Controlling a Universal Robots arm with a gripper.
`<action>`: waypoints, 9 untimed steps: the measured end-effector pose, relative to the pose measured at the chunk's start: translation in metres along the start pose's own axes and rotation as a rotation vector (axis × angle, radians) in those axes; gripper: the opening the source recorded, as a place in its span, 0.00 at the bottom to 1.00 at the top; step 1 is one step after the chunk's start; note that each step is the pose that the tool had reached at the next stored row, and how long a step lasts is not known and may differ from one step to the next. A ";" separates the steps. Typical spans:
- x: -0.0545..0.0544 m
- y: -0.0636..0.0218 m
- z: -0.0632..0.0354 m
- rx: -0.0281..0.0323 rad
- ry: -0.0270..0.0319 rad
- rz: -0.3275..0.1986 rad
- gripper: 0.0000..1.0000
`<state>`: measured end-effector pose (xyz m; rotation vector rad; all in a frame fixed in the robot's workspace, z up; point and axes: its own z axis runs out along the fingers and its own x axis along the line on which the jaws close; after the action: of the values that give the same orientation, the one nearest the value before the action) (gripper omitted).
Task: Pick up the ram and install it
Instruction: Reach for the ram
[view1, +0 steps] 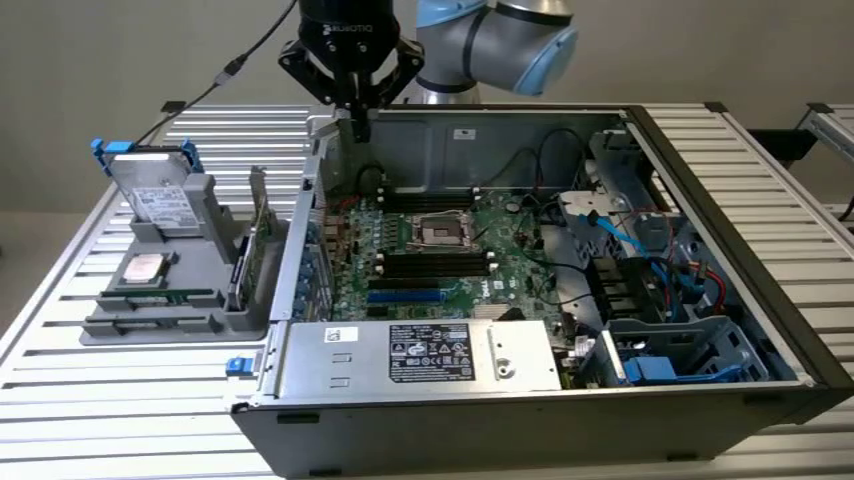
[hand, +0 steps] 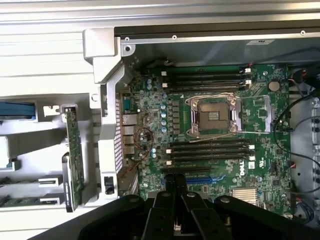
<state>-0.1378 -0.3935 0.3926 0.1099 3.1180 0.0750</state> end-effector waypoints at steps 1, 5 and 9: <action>0.004 0.0005 -0.0001 0.0000 0.0002 0.000 0.10; 0.021 0.0050 0.0000 -0.0001 0.0003 0.000 0.10; 0.039 0.0100 0.0001 0.0001 0.0004 -0.001 0.10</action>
<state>-0.1760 -0.3808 0.3922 0.1091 3.1185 0.0748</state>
